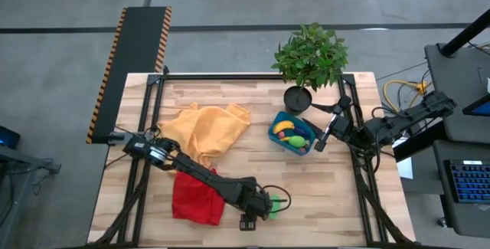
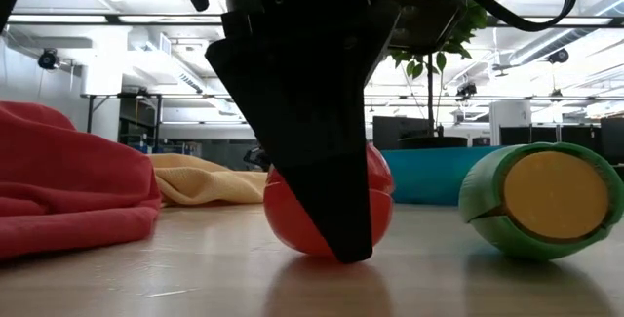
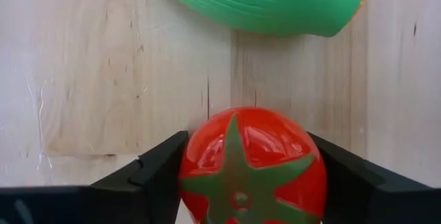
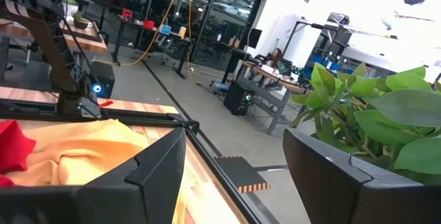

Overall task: Pick and placing Produce into tupperware
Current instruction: Put the tomato into the blue bin

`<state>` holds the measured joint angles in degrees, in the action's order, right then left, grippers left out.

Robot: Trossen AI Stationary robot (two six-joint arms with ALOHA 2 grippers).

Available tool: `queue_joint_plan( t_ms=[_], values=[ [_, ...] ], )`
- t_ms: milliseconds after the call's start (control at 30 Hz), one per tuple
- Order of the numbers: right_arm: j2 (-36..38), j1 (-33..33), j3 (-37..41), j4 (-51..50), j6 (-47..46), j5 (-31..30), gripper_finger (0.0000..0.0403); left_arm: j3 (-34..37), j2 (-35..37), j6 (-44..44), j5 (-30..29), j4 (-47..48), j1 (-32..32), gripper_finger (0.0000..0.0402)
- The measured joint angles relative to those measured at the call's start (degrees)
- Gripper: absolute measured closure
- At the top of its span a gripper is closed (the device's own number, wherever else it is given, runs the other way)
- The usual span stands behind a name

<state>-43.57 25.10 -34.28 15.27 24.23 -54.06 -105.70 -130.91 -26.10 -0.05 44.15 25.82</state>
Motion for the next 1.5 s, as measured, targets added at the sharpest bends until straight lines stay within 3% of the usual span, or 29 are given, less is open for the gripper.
queue_joint_plan(
  t_ms=[433, 833, 1500],
  values=[
    [0.0, 0.0, 0.0, 0.0, 0.0, 0.0, 0.0165, -0.6, 0.1, 1.5, 0.6, 0.5, -0.5, 0.017],
    [0.0, 0.0, 0.0, 0.0, -0.1, 0.0, 0.0165, -0.8, 2.8, 9.9, -2.1, 0.9, -3.8, 0.017],
    [2.7, 0.1, 0.0, 0.0, -2.7, -0.1, 0.0165, -9.9, 3.5, 43.4, -5.0, 2.1, -21.6, 0.017]
  ],
)
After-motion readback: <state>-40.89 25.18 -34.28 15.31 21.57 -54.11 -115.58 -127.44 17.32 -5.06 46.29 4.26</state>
